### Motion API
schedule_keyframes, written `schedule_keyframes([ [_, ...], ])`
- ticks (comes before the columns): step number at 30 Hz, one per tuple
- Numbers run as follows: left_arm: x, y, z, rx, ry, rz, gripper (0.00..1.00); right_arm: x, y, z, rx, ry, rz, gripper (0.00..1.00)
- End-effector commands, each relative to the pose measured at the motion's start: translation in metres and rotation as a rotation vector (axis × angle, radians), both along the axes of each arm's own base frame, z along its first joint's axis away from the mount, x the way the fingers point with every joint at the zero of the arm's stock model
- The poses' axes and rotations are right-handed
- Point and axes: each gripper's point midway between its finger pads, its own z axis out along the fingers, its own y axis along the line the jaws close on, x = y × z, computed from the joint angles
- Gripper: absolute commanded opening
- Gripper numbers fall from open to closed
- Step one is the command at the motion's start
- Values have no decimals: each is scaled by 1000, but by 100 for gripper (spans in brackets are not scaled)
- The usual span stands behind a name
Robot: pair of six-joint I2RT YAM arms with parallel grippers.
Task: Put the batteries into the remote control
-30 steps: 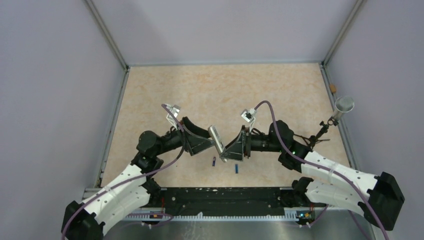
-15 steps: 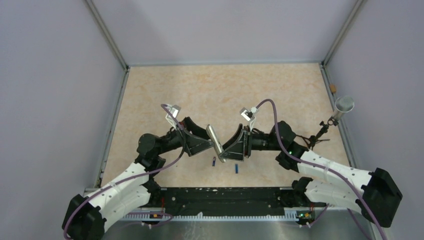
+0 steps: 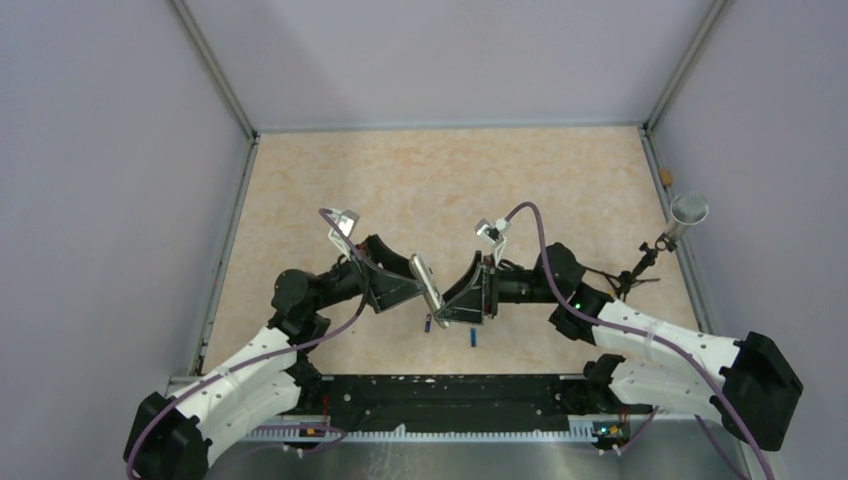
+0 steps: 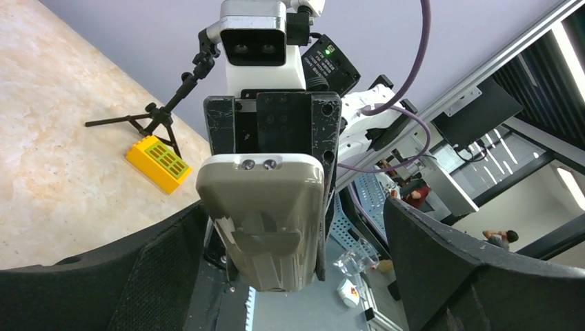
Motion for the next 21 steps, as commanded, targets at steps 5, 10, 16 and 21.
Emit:
schedule_keyframes([
  [5, 3, 3, 6, -15, -2, 27, 87, 7, 6, 16, 33, -76, -25, 0],
  [10, 7, 3, 1, 1, 11, 47, 83, 9, 7, 15, 26, -77, -27, 0],
  [16, 9, 1, 0, 3, 16, 47, 70, 8, 8, 12, 22, -71, -25, 0],
  [21, 9, 0, 1, -6, 15, 40, 54, 8, 8, 12, 26, -64, -23, 0],
])
